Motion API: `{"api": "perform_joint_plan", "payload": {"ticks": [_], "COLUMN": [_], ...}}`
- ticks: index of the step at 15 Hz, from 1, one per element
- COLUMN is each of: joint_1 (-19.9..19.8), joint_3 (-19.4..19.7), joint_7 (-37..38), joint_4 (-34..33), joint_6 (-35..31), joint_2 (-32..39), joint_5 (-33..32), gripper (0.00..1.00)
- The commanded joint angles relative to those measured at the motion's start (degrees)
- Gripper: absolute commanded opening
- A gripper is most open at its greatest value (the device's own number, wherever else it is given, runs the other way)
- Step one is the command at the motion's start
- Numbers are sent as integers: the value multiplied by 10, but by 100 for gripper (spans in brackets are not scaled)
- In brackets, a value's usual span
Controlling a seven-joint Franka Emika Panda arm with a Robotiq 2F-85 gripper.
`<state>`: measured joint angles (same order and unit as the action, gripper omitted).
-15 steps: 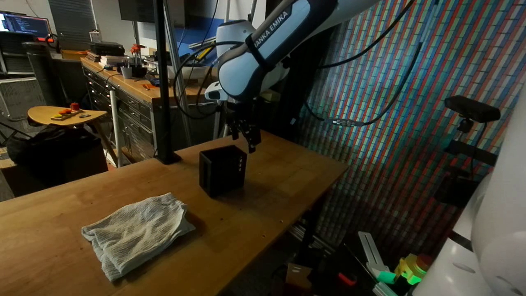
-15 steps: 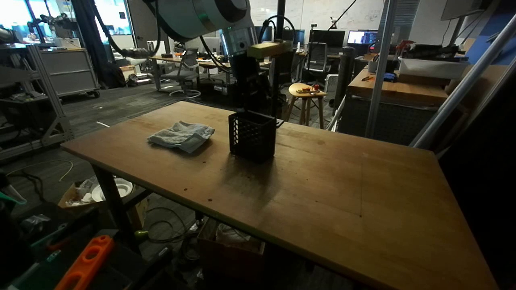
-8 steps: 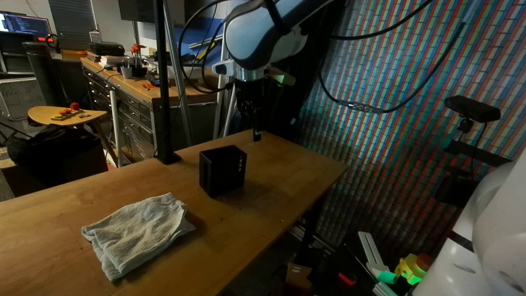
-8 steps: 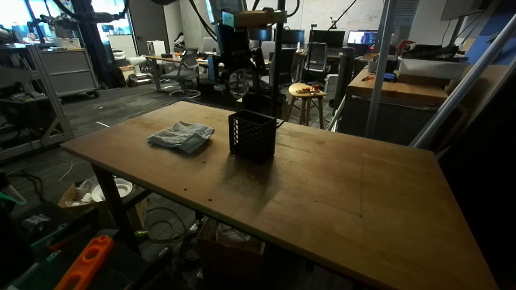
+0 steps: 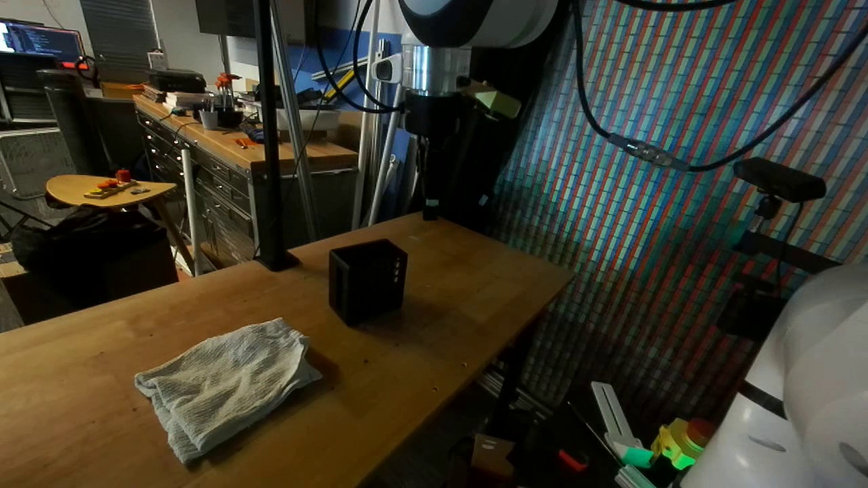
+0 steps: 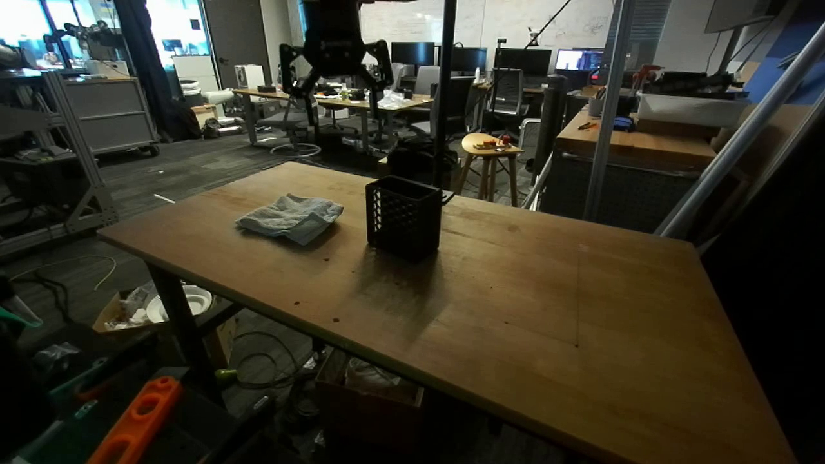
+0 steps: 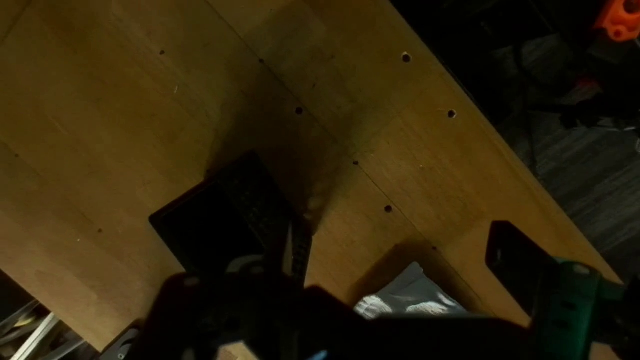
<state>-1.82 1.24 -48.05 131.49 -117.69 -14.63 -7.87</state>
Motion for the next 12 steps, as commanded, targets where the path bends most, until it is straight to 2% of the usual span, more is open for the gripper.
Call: {"api": "perform_joint_plan", "payload": {"ticks": [1,12], "joint_1": [12,12], "joint_3": [11,11], "joint_7": [6,10], "joint_4": [2,6], "joint_6": [2,2], "joint_2": [-3,-4], "joint_5": [-3,-3], "gripper": [100,100]}}
